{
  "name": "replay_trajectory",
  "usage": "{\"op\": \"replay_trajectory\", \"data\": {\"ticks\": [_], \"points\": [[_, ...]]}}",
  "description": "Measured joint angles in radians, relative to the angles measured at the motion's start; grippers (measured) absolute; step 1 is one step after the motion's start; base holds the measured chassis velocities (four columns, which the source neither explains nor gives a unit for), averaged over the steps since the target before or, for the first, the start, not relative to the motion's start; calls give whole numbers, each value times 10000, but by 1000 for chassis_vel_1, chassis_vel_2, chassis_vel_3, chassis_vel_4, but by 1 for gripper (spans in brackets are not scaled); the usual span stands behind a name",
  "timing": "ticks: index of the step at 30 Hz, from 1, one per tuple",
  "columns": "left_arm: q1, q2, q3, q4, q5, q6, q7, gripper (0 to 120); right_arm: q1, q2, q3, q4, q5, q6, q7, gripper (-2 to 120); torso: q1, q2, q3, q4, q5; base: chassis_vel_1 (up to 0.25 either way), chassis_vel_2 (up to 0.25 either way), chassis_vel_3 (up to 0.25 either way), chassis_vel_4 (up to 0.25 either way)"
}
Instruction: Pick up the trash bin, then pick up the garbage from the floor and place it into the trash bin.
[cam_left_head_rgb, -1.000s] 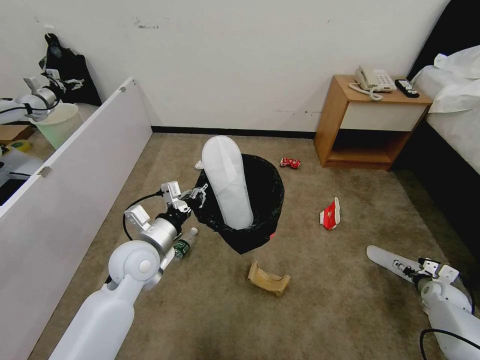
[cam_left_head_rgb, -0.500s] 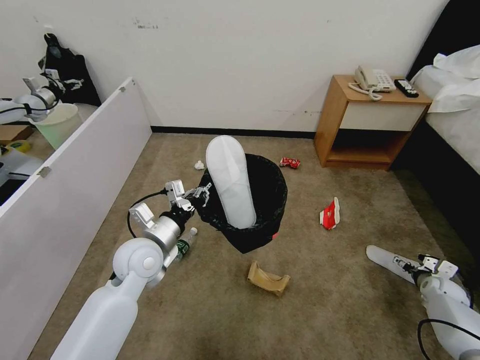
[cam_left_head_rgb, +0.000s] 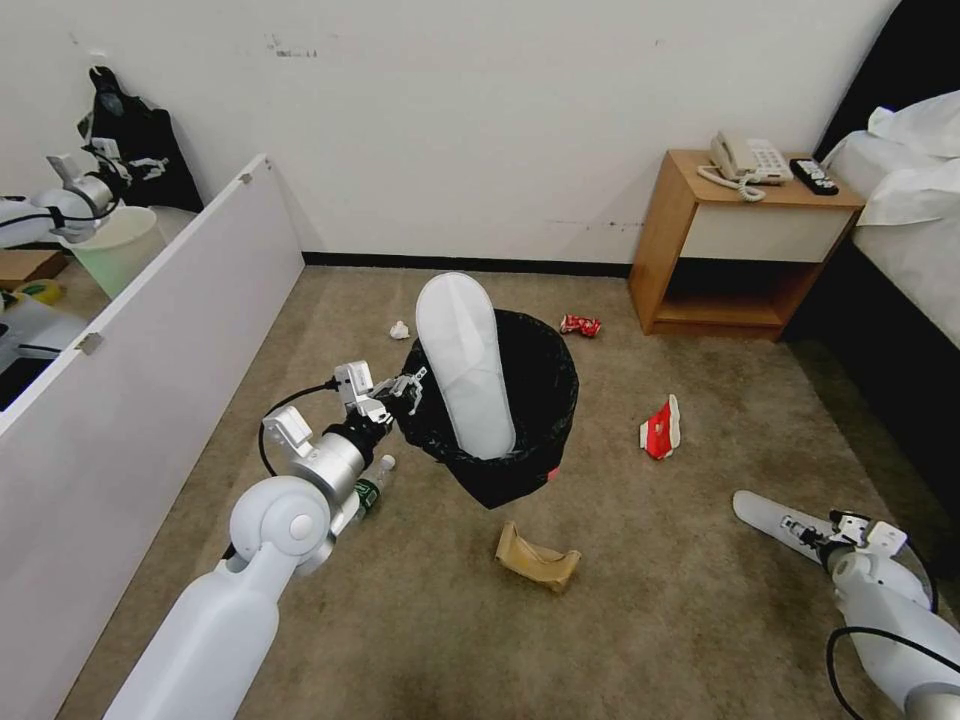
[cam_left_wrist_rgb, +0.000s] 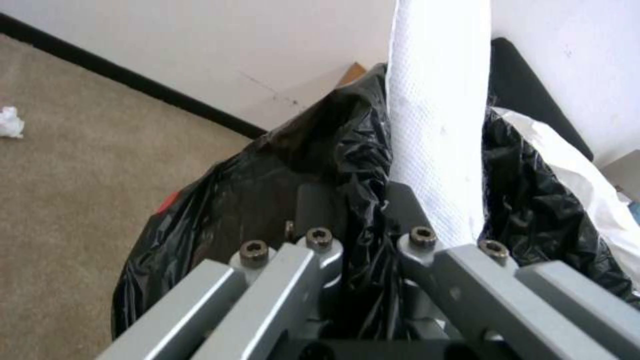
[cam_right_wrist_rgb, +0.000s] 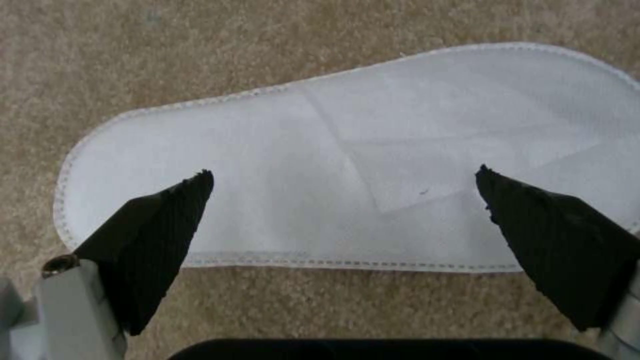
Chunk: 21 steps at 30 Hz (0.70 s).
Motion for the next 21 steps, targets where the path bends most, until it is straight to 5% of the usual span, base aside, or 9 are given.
{"op": "replay_trajectory", "data": {"ticks": [21], "points": [[46,-3,-20,35,-2,-51,144,4,249,129,31,-490,-312,75,95,100,0,0,0,0,0,0,0,0,0]]}}
